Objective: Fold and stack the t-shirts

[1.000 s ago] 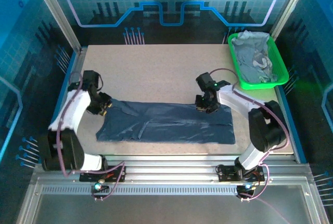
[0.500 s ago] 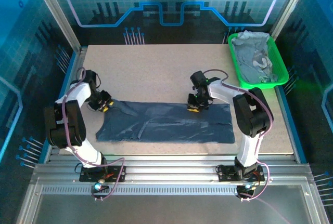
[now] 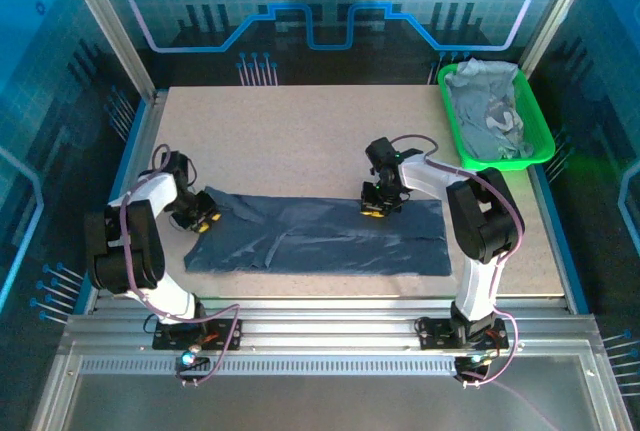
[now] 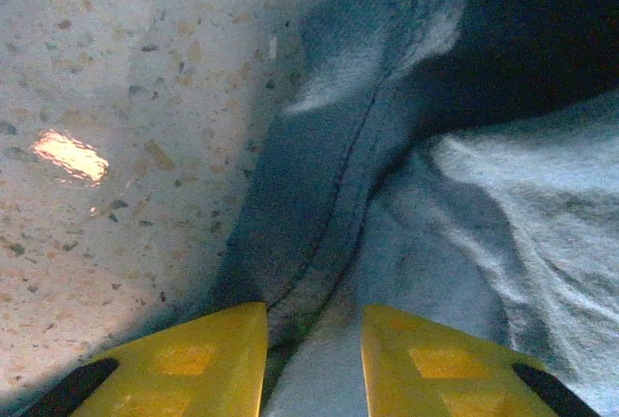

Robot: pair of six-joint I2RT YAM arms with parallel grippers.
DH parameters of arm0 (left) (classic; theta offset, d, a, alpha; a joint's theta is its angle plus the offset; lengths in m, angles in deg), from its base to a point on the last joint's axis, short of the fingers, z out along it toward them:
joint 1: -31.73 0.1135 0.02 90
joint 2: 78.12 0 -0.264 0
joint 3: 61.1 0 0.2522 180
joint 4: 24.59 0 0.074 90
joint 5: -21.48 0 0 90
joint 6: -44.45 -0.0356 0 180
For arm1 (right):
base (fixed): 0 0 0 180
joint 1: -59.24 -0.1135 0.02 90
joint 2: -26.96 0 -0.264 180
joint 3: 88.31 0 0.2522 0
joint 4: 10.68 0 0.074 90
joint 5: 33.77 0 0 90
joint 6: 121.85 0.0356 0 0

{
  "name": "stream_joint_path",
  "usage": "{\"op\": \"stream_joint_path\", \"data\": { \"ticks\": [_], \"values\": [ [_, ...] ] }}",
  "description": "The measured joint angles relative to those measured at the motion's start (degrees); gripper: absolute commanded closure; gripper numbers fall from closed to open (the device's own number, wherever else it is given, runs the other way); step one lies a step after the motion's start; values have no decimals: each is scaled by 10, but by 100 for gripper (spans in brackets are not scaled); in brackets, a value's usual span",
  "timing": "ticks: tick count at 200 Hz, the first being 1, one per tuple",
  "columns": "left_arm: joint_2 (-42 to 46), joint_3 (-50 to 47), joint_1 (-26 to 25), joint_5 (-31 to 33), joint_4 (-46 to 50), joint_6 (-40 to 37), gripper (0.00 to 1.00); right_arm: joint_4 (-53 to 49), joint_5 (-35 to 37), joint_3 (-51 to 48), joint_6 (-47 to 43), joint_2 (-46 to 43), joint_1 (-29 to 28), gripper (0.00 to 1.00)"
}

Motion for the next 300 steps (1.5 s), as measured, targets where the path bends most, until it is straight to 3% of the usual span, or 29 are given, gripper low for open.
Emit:
{"op": "stream_joint_path", "data": {
  "ticks": [116, 300],
  "values": [
    [6, 0, -10, -5, -19, -2, 100, -10, 0, 8, -4, 5, 0, 78],
    [182, -56, -17, 4, 87, 71, 100, -28, 5, 48, -11, 21, -4, 79]
  ]
}}
